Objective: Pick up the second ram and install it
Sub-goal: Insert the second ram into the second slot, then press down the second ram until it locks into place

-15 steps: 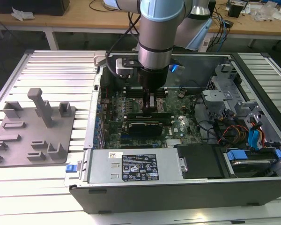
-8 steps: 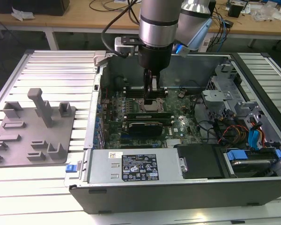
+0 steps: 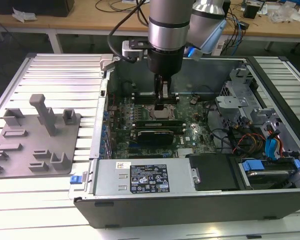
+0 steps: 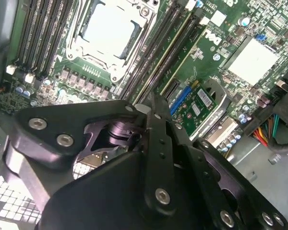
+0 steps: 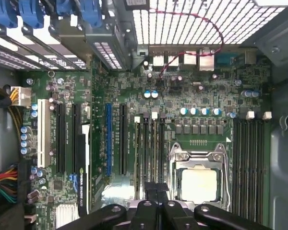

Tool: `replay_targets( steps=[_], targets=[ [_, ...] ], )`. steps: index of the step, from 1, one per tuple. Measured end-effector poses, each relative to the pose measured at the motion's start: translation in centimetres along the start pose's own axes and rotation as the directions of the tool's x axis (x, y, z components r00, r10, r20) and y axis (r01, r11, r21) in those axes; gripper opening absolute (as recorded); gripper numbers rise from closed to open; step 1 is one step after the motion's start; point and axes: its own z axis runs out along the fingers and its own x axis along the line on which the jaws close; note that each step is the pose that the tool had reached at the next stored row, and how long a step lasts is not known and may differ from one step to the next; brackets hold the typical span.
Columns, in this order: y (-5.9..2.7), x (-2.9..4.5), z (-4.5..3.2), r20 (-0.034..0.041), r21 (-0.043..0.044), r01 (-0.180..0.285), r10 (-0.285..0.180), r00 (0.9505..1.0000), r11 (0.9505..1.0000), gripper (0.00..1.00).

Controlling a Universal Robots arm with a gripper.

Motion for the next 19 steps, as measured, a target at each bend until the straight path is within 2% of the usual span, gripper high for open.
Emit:
replay_targets(
  steps=[1,3,5,6,8,9,19],
  targets=[
    [0.01,0.31,0.03,0.0063,0.0003,0.000,0.000,1.0000,1.0000,0.08],
    [-0.04,0.57,0.15,0.0118,0.0004,-0.002,0.002,0.9999,1.0000,0.08],
    [-0.50,0.58,0.24,0.0168,0.0002,-0.003,0.003,0.9999,1.0000,0.08],
    [-0.64,0.58,0.27,0.0254,0.0004,-0.003,0.003,0.9997,1.0000,0.08],
    [-0.67,0.58,0.26,0.0352,0.0003,-0.003,0.003,0.9994,1.0000,0.08],
    [-0.68,0.57,0.28,0.0512,0.0004,-0.003,0.003,0.9987,1.0000,0.08],
    [-0.68,0.57,0.28,0.0532,0.0004,-0.003,0.003,0.9986,1.0000,0.08]
  ],
)
